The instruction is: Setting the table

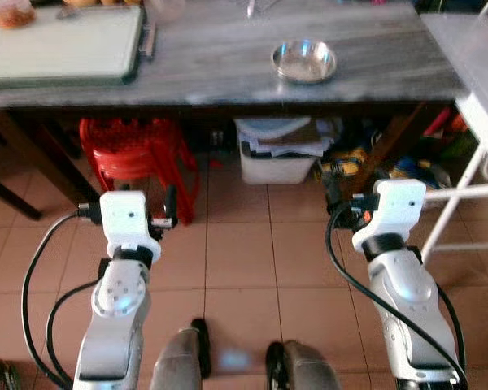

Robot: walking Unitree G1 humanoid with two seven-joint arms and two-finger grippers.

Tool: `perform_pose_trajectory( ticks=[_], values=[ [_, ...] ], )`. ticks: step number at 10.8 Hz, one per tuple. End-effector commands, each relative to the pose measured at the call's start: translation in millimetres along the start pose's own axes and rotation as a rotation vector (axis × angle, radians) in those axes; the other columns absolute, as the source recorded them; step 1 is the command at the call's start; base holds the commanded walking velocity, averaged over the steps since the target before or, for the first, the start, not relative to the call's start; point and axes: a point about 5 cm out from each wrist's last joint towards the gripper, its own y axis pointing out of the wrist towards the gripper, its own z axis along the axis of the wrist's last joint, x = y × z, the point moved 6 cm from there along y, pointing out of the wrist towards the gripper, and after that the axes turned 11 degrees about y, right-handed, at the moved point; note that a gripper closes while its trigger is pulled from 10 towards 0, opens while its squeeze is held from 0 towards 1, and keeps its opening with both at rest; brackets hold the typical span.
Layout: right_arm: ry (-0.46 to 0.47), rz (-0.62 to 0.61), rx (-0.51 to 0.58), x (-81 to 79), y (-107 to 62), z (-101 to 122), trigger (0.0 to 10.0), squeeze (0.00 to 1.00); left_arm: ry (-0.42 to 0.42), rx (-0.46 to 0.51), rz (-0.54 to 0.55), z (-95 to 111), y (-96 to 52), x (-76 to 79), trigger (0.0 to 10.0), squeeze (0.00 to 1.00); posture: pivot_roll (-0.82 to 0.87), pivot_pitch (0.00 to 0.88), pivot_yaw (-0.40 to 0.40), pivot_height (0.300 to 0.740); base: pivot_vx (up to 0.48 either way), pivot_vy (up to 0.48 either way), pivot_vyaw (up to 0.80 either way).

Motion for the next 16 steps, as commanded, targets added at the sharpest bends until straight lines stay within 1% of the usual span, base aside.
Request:
perform_pose_trajectory(
  ticks=[1, 2, 4, 6, 8, 9, 10, 11, 12, 13, 14, 16],
  values=[
    [0.008, 0.007, -0.006, -1.1, -0.8, -2, 10.0, 0.0, 0.0, 0.015, -0.015, 3, -1.4, -1.4, 10.0, 0.0, -0.03, 0.179, -0.008, 0.74, 0.0, 0.0, 0.0],
    [-0.014, 0.028, 0.002, -5.5, 0.3, 0, 10.0, 0.0, 0.012, 0.017, -0.039, 4, -1.7, 1.5, 10.0, 0.0, -0.03, 0.177, -0.005, 0.74, 0.0, 0.0, 0.0],
    [-0.002, 0.017, 0.003, -3.4, 0.1, 0, 10.0, 0.0, -0.009, 0.015, -0.052, 4, -2.8, 5.5, 10.0, 0.0, -0.03, 0.179, -0.003, 0.74, 0.0, -0.48, 0.0],
    [0.0, -0.008, 0.004, 1.7, -0.2, 0, 10.0, 0.0, -0.006, 0.015, -0.052, 4, -3.1, 4.8, 10.0, 0.0, -0.03, 0.178, -0.002, 0.74, 0.0, -0.48, 0.0],
    [-0.003, -0.001, -0.003, 0.4, 1.1, -2, 10.0, 0.0, -0.003, 0.017, -0.051, 5, -2.9, 4.5, 10.0, 0.0, -0.03, 0.183, -0.004, 0.74, 0.0, -0.48, 0.0],
    [-0.018, 0.001, -0.005, -1.3, 1.5, -2, 10.0, 0.0, 0.0, 0.015, -0.05, 4, -3.4, 4.6, 10.0, 0.0, -0.03, 0.182, -0.005, 0.74, 0.0, -0.48, 0.0],
    [-0.062, -0.022, -0.008, 0.8, 2.6, -4, 10.0, 0.0, 0.001, 0.015, -0.047, 4, -3.5, 4.5, 10.0, 0.0, -0.03, 0.181, -0.007, 0.74, 0.0, -0.48, 0.0],
    [-0.063, -0.026, -0.01, 1.5, 3.8, -6, 10.0, 0.0, 0.005, 0.017, -0.041, 4, -3.2, 4.0, 10.0, 0.0, -0.03, 0.181, -0.006, 0.74, 0.0, -0.48, 0.0],
    [-0.042, -0.025, -0.01, 0.7, 4.8, -6, 10.0, 0.0, 0.049, 0.009, -0.009, 4, -3.6, -0.1, 10.0, 0.0, -0.03, 0.182, -0.003, 0.74, 0.0, -0.371, 0.0],
    [-0.05, -0.046, 0.009, 2.0, 5.0, -4, 10.0, 0.0, 0.067, 0.009, -0.005, 2, -4.4, -1.8, 10.0, 0.0, -0.03, 0.185, 0.0, 0.74, 0.0, -0.345, 0.0],
    [-0.065, -0.037, 0.006, 0.3, 4.3, -5, 10.0, 0.0, 0.069, 0.001, -0.006, 0, -5.2, -2.9, 10.0, 0.0, -0.03, 0.181, 0.008, 0.74, 0.0, -0.322, 0.0],
    [-0.047, -0.005, 0.013, -3.5, 5.2, -3, 10.0, 0.0, 0.042, -0.029, 0.006, -7, -9.0, -6.5, 10.0, 0.0, -0.02, 0.184, 0.008, 0.74, 0.0, -0.401, 0.0]
  ],
)
